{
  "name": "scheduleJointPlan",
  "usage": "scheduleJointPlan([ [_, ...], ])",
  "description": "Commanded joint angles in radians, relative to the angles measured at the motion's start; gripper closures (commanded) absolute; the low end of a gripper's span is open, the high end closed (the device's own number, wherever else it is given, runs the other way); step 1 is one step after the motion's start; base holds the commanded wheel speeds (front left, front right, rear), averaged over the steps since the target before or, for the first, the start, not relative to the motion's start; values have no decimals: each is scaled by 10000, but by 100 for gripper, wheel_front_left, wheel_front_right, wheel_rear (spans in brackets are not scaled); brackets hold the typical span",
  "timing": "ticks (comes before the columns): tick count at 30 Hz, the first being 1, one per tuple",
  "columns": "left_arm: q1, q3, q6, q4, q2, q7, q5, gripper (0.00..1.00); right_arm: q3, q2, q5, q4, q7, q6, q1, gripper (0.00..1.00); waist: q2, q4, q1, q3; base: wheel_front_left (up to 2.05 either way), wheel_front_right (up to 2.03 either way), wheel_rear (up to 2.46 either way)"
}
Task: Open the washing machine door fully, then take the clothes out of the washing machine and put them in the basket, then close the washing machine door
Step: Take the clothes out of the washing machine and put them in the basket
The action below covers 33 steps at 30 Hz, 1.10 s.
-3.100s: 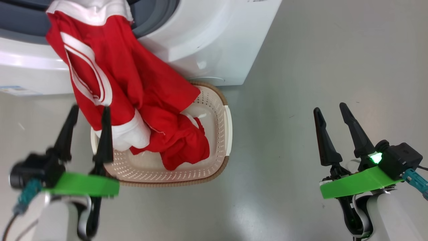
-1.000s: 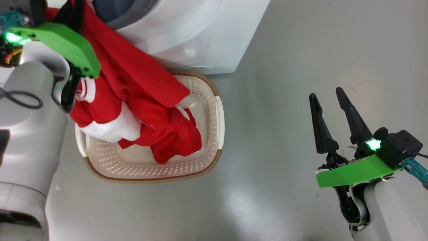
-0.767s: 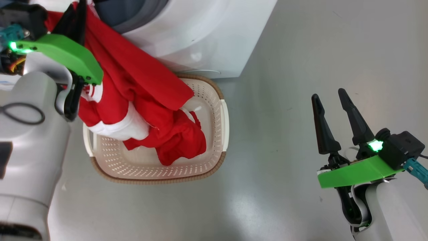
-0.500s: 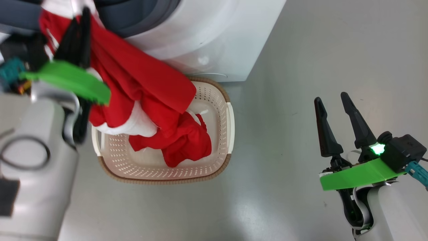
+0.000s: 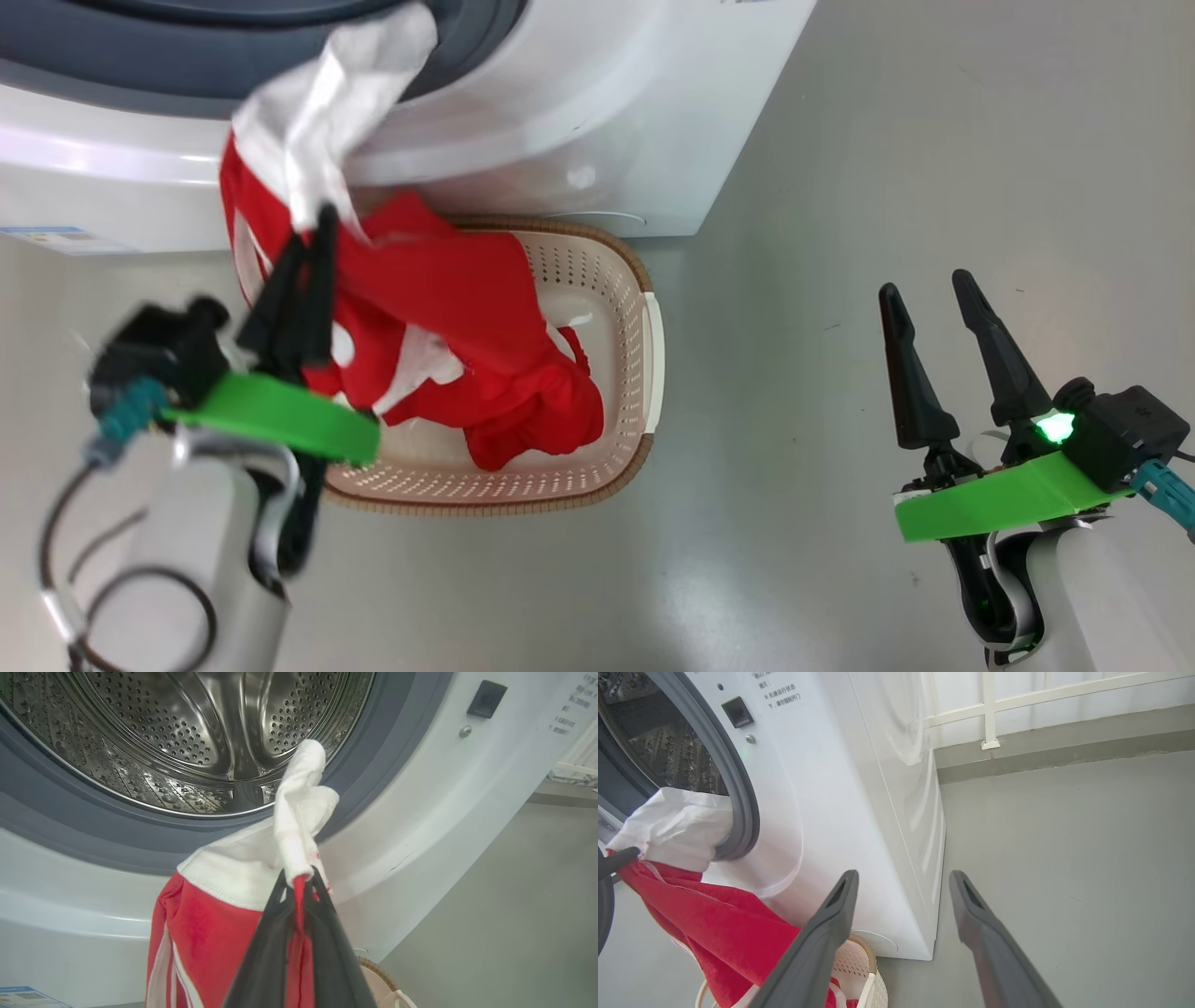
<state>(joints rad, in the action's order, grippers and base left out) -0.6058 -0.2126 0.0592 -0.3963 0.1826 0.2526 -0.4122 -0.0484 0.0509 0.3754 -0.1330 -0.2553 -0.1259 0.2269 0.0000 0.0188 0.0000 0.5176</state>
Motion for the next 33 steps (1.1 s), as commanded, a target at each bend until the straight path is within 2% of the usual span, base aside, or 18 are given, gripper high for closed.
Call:
scheduleJointPlan([
  [1,265,269,-62,339,271,90,103,100,-234,-7,-64,248,-65,-48,-177,0,0,-23,0,-3,0,0,0],
  [7,1079,34,-23,121,54,27,-61,100,-321,-7,-47,230,-65,-48,-187,0,0,-135,0,38,0,0,0],
  [13,1019,-289,117,-1239,-77,37,30,100,-494,-7,-15,240,-65,-48,-82,0,0,-354,0,225,0,0,0],
  [22,-139,-613,409,-4375,-248,84,306,100,-665,-7,87,329,-65,-48,155,0,0,-742,0,834,0,0,0],
  [33,-1816,-778,663,-7034,-167,90,629,100,-848,-7,253,466,-65,-48,660,0,0,-1195,0,1741,0,0,0],
])
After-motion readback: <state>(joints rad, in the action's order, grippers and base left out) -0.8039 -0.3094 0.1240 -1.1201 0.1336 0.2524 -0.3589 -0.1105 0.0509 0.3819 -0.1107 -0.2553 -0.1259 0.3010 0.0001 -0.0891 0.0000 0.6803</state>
